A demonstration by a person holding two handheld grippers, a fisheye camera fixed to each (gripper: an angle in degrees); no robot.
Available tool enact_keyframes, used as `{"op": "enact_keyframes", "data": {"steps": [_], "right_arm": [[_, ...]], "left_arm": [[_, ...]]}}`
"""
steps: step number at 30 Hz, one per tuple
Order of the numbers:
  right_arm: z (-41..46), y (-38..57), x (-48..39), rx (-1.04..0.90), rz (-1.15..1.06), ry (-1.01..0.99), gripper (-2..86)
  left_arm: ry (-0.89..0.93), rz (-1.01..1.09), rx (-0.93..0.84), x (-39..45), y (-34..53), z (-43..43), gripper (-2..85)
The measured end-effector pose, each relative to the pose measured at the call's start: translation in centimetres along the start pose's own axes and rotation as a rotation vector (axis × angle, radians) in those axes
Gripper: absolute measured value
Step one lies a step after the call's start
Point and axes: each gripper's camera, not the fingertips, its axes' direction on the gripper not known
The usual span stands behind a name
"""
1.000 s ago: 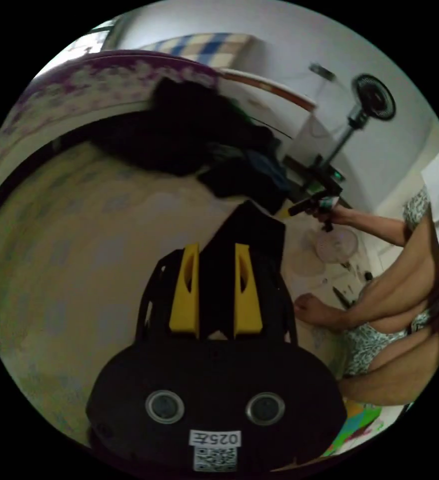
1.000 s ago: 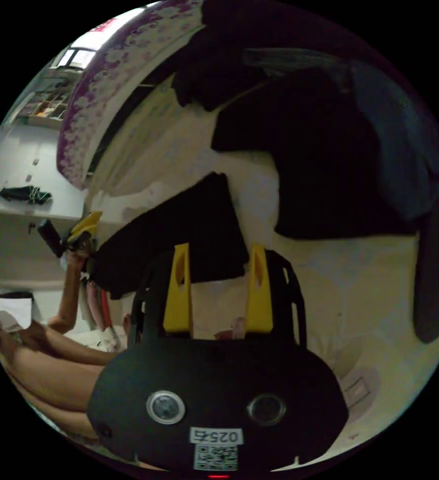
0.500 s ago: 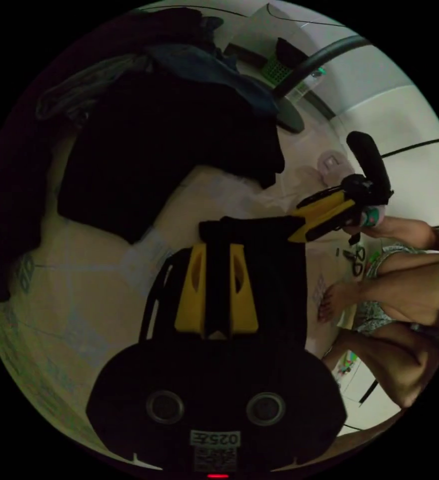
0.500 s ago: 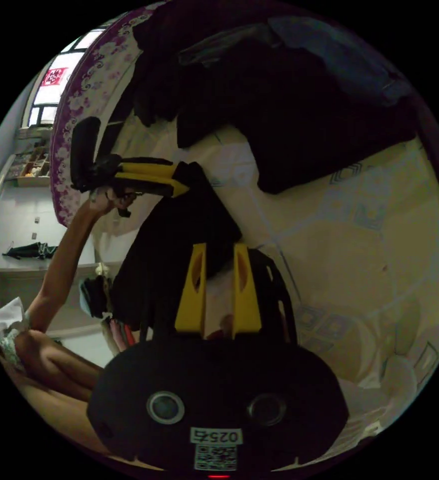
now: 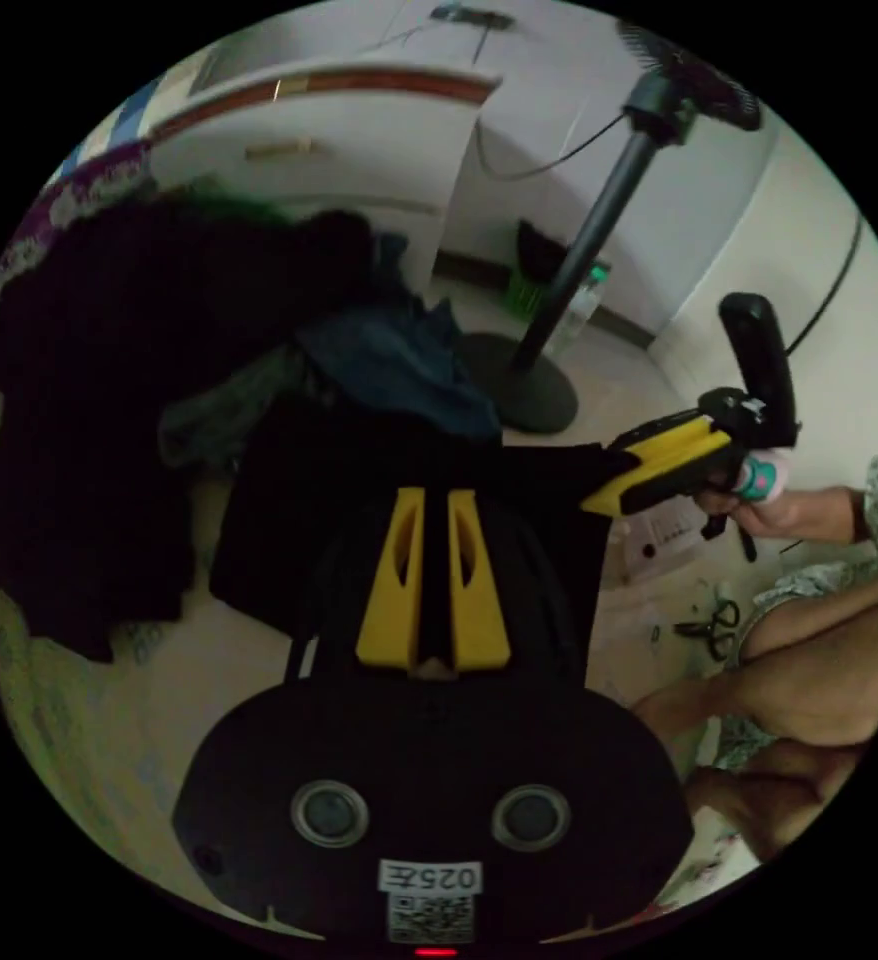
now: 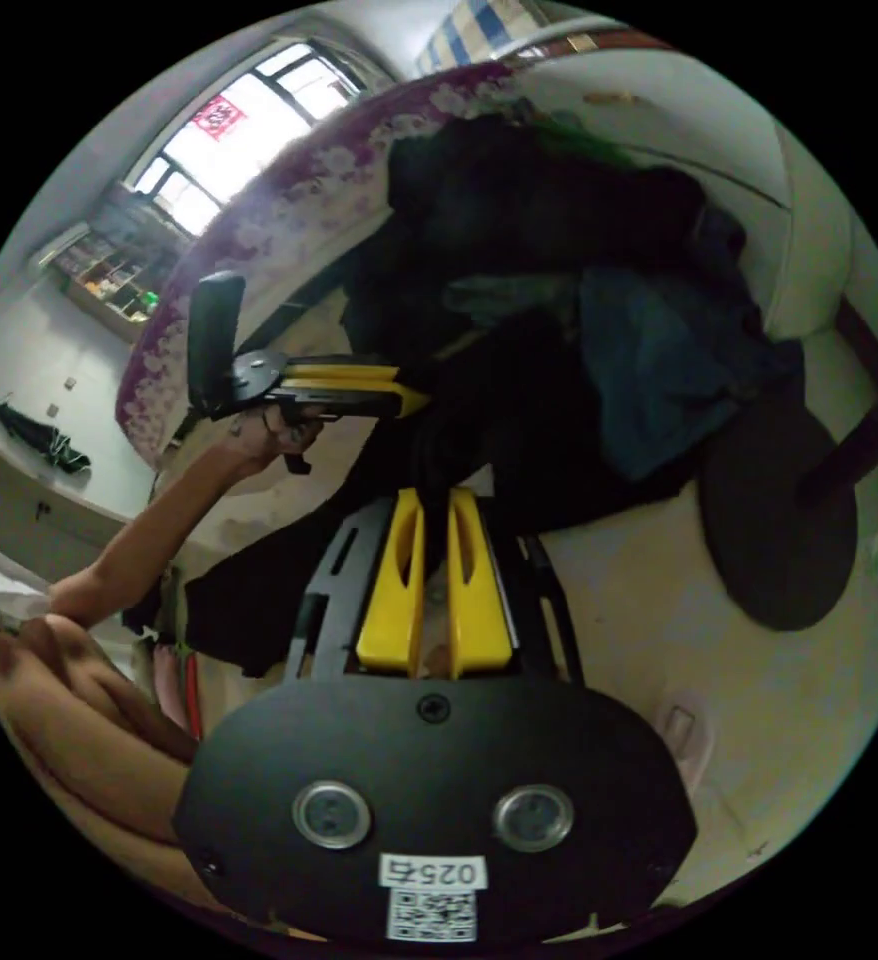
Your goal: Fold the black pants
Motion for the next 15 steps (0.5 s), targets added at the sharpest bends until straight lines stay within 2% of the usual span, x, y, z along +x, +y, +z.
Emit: {"op": "enact_keyframes", "data": {"steps": [2,4,8,11,14,15], "right_arm": [[-1.1,-0.1,-1.5,-0.017,-0.055,-0.120,3.8],[0.0,0.6,-4.3,-0.049,-0.136,-0.343,3.9],[6.9,2.3,-11.1,-0.202,-0.275,-0.596,3.7],[12.5,3.9,-20.1,-0.287,-0.439,-0.747,3.8],[16.5,6.4,-29.7,-0.293,-0.572,-0.824,4.5],[18.4,8.1,-33.4,-0.294,-0.655,-0.804,5.6]], "left_arm": [[-0.003,0.031,0.086,0.1,2.6,-4.9,3.2],[0.053,0.002,0.189,-0.9,9.5,-10.8,3.4],[0.096,-0.141,0.224,-1.7,23.6,-16.8,3.5],[0.049,-0.321,0.254,-0.5,35.8,-22.9,3.6],[-0.044,-0.660,0.413,1.8,49.1,-31.8,3.7],[-0.152,-0.825,0.484,3.9,54.8,-35.1,4.0]]}}
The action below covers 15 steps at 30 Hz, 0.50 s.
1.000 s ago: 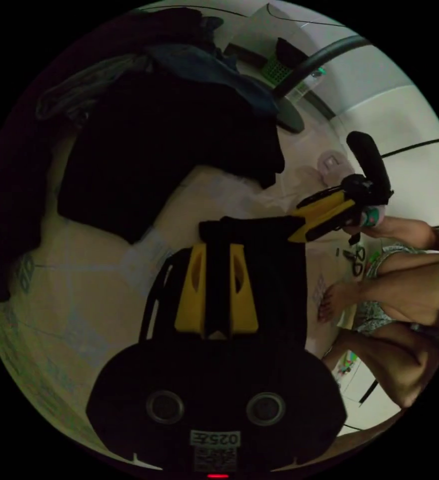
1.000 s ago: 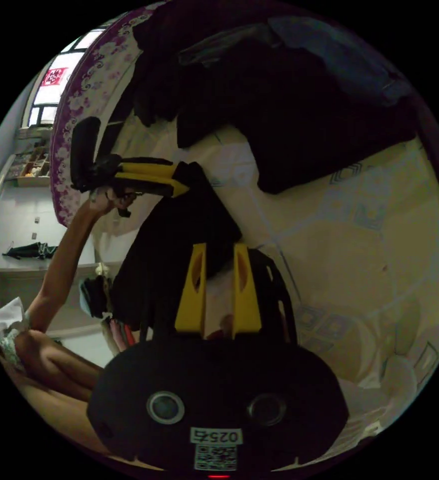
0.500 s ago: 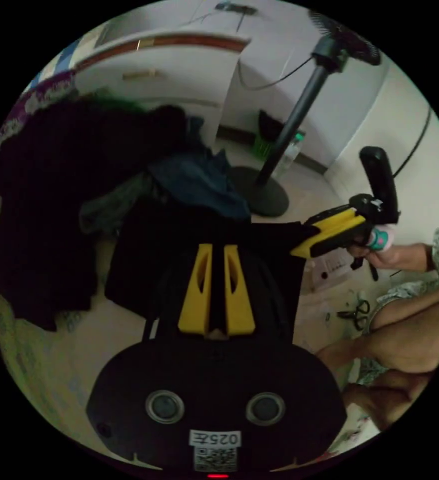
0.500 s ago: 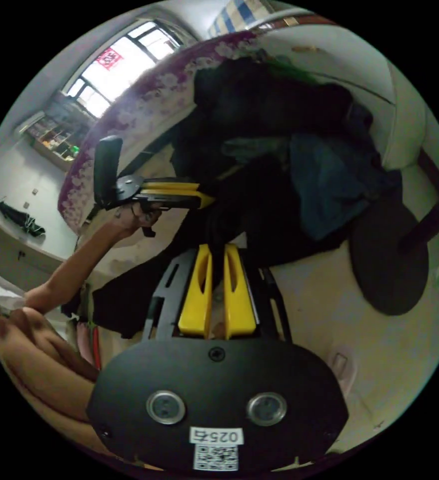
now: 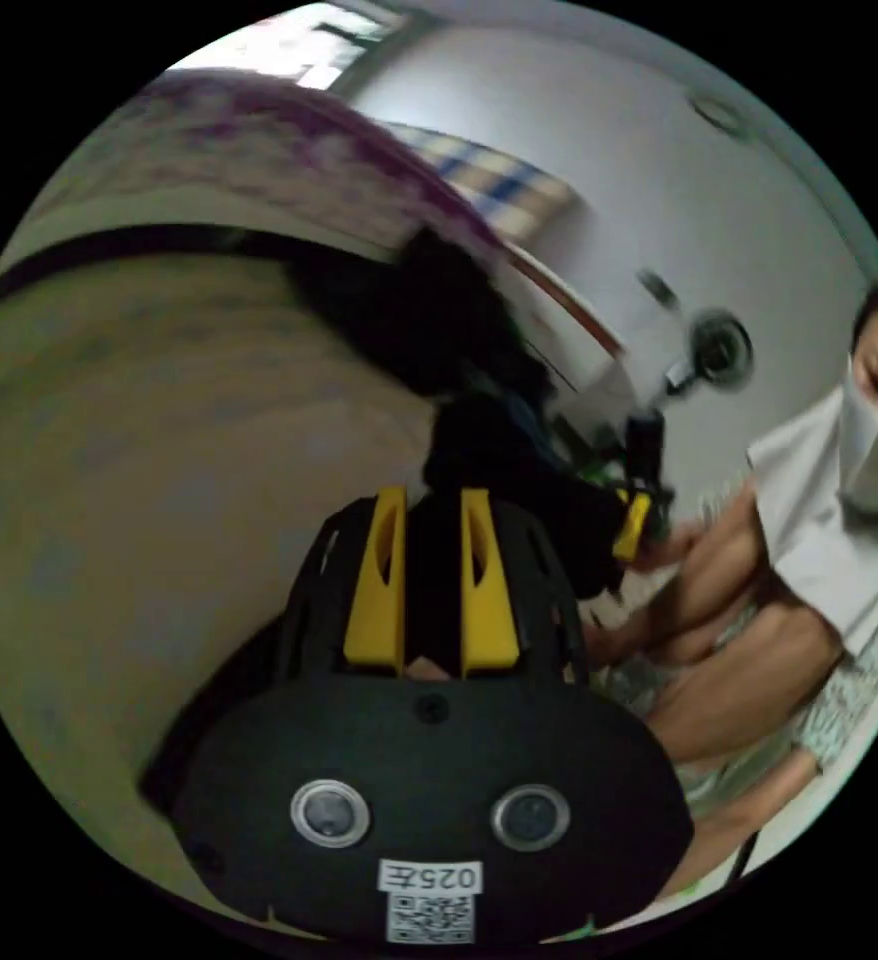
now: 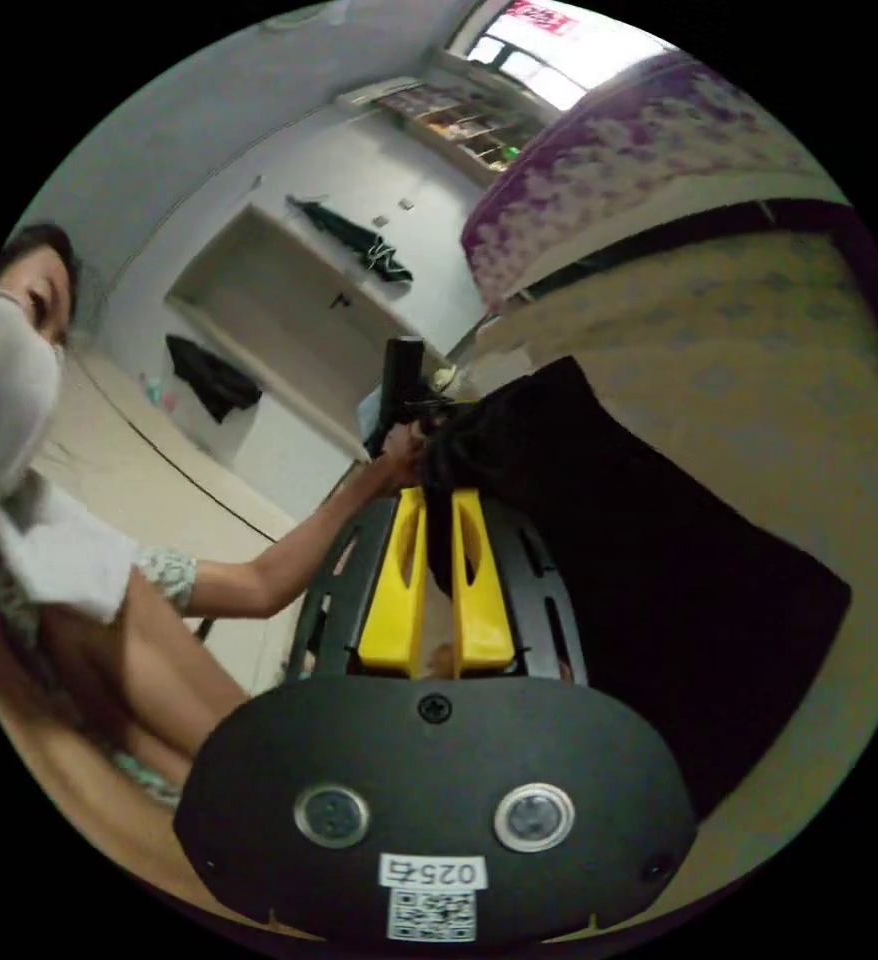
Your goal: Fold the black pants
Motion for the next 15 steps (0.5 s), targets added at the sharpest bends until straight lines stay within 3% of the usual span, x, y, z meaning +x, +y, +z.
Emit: {"op": "enact_keyframes", "data": {"steps": [2,4,6,9,12,15], "right_arm": [[7.1,-0.6,-1.1,-0.106,-0.125,0.022,8.7],[16.7,-0.2,-1.1,-0.393,-0.226,-0.048,11.1],[21.2,0.6,-0.5,-0.548,-0.232,-0.042,11.8],[19.9,0.5,-0.8,-0.554,-0.244,-0.105,12.5],[14.9,-1.8,-0.4,-0.473,-0.300,0.021,14.3],[12.9,-5.9,2.1,-0.500,-0.360,0.146,15.3]], "left_arm": [[-0.176,-0.141,0.189,-1.9,6.2,-7.9,4.8],[-0.321,-0.312,0.367,-1.6,14.6,-14.8,6.4],[-0.410,-0.418,0.459,0.1,20.2,-16.9,6.9],[-0.430,-0.563,0.444,2.8,25.9,-14.3,7.3],[-0.333,-0.653,0.367,4.5,27.0,-8.4,8.1],[-0.245,-0.763,0.403,5.4,25.5,-3.3,9.7]]}}
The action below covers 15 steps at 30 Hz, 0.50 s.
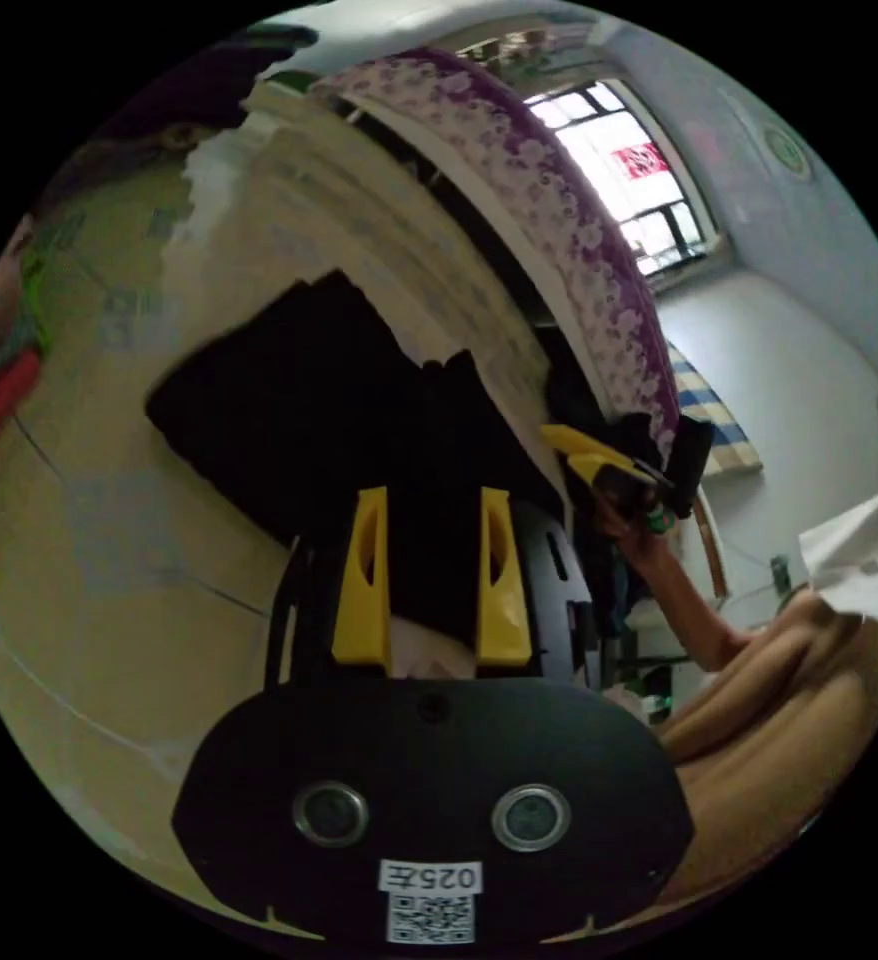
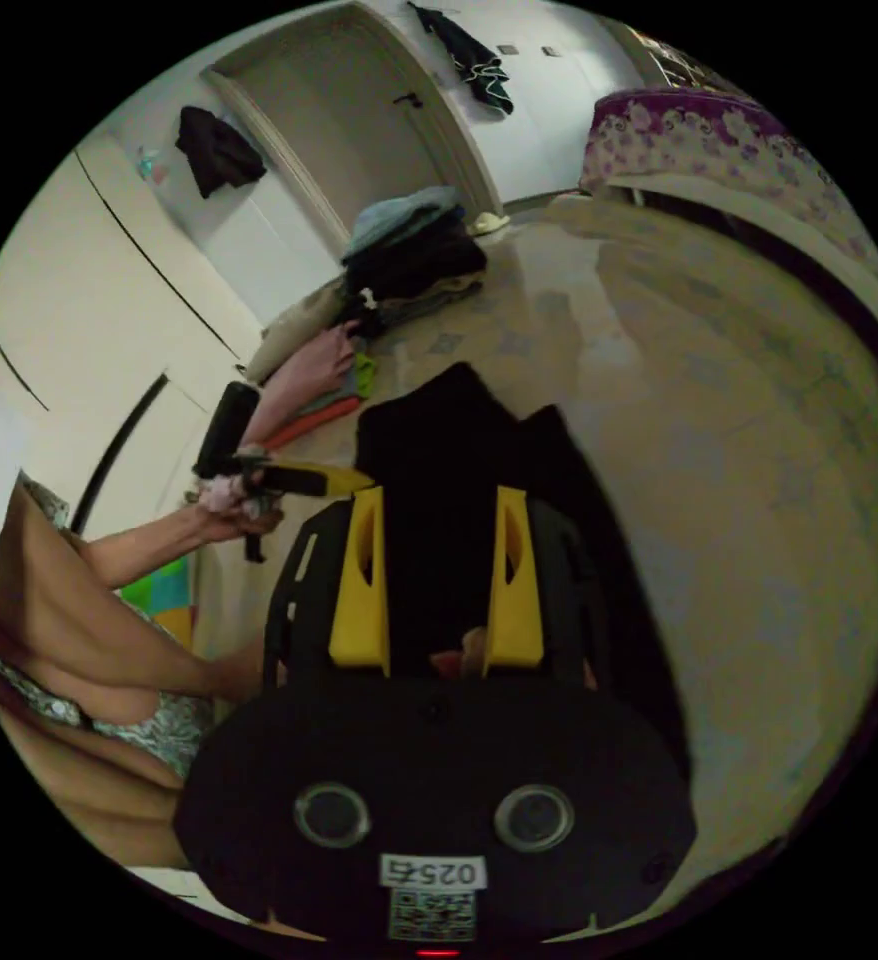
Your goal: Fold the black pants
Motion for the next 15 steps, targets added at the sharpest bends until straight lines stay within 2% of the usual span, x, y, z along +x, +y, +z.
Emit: {"op": "enact_keyframes", "data": {"steps": [3,5,9,11,13,15], "right_arm": [[1.1,-3.2,4.6,-0.112,-0.024,-0.003,14.6],[3.1,-5.2,7.1,-0.165,-0.030,-0.047,14.3],[8.9,-9.6,11.6,-0.367,-0.014,-0.254,14.2],[10.2,-10.9,12.6,-0.397,0.004,-0.344,12.1],[10.8,-12.1,13.2,-0.387,0.059,-0.519,12.3],[10.7,-12.4,12.5,-0.396,0.007,-0.445,12.9]], "left_arm": [[-0.039,-0.105,-0.003,1.1,0.4,2.7,10.7],[-0.038,-0.103,-0.004,1.5,0.0,3.6,11.4],[-0.035,-0.155,-0.073,1.7,-2.1,4.2,11.9],[-0.022,-0.199,-0.080,2.1,-2.2,3.8,11.1],[0.076,-0.232,-0.037,3.2,-1.9,2.8,10.7],[0.011,-0.217,-0.040,3.9,-1.8,3.0,10.6]]}}
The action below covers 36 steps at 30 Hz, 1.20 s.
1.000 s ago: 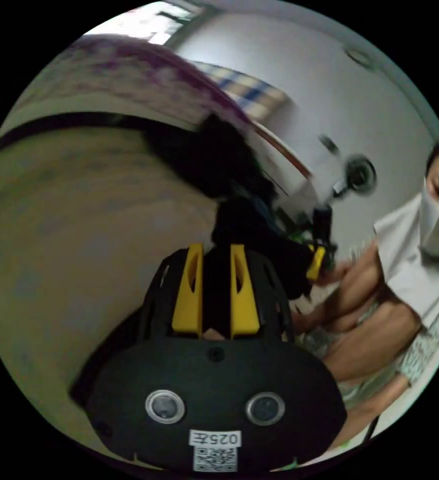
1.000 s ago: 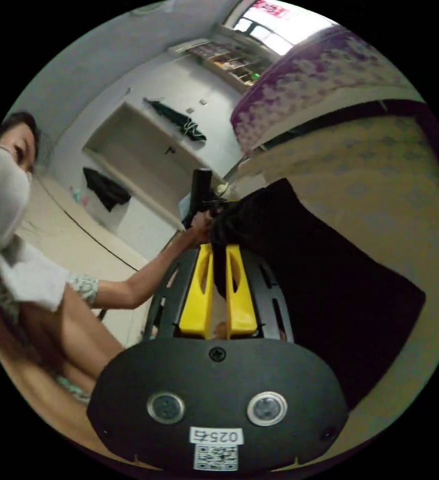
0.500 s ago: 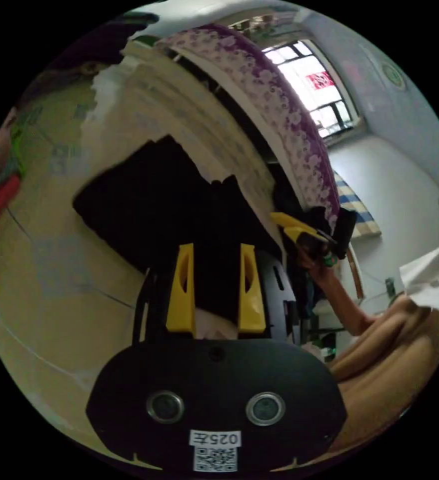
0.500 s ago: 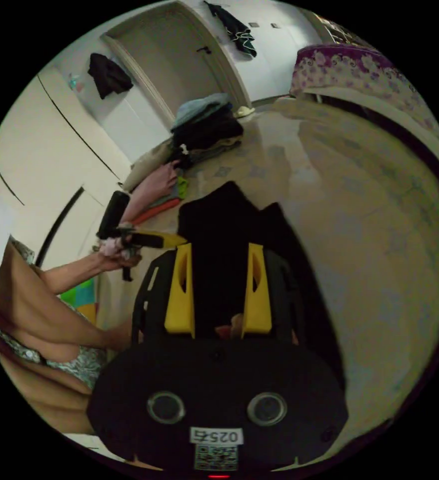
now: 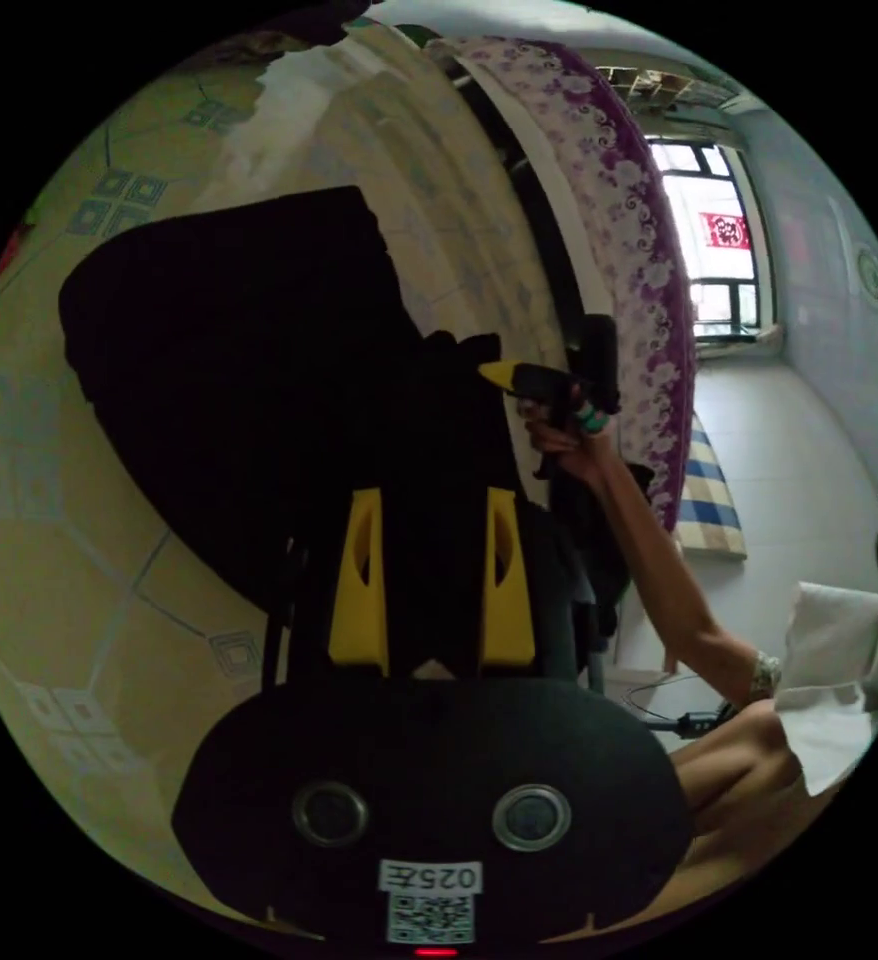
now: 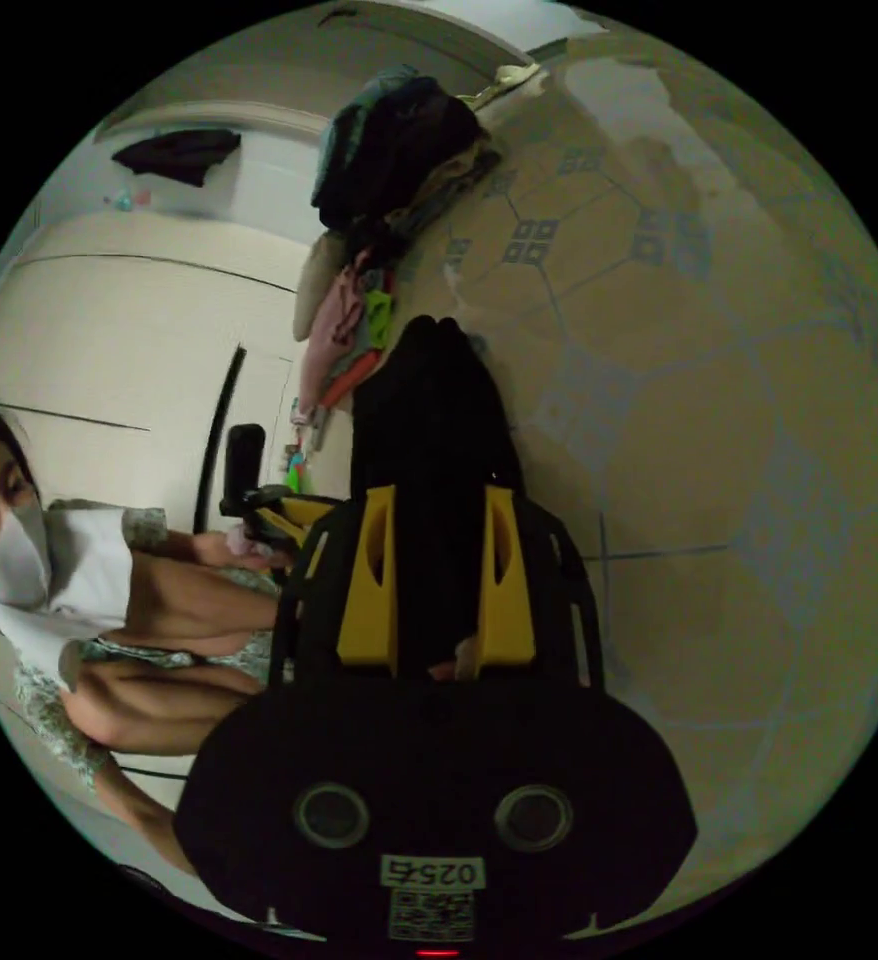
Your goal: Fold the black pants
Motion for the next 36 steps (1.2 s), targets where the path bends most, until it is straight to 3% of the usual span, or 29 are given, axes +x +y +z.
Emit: {"op": "enact_keyframes", "data": {"steps": [2,5,8,11,16,21,24,27,29,32,36], "right_arm": [[0.4,-0.2,-0.4,-0.019,-0.021,0.116,13.3],[1.1,-0.4,0.6,-0.067,0.006,0.052,10.0],[0.3,-0.1,0.4,-0.013,0.019,0.094,7.4],[-0.7,1.6,-2.5,0.082,-0.019,0.165,5.2],[-3.3,5.2,-12.9,0.233,-0.234,0.374,4.1],[-5.0,1.0,-17.0,0.215,-0.373,0.297,4.4],[-1.1,-3.9,-13.8,0.096,-0.374,0.275,6.7],[2.5,-5.9,-7.8,-0.081,-0.199,0.323,6.9],[1.3,-4.2,-5.4,-0.062,-0.110,0.318,6.3],[-3.1,1.9,-3.9,0.070,-0.034,0.250,8.9],[-9.7,14.2,-3.7,0.343,0.136,0.240,17.0]], "left_arm": [[-0.056,-0.024,-0.002,-0.5,-0.1,1.1,10.4],[-0.025,-0.054,-0.015,-0.9,-0.7,2.1,9.0],[-0.157,-0.022,-0.028,0.1,-0.1,2.4,2.0],[-0.105,-0.016,0.020,0.5,2.1,1.6,-0.6],[-0.178,0.232,0.093,6.4,7.8,-2.3,-0.8],[-0.301,0.354,0.227,9.6,11.9,-8.1,-0.2],[-0.371,0.306,0.210,5.6,11.6,-8.0,3.1],[-0.592,0.109,0.095,-1.6,11.2,-6.5,6.5],[-0.586,0.030,0.072,-4.0,12.2,-7.8,6.4],[-0.414,0.298,0.099,-0.5,15.0,-9.4,7.3],[-0.229,0.773,-0.133,10.0,19.2,-2.0,9.3]]}}
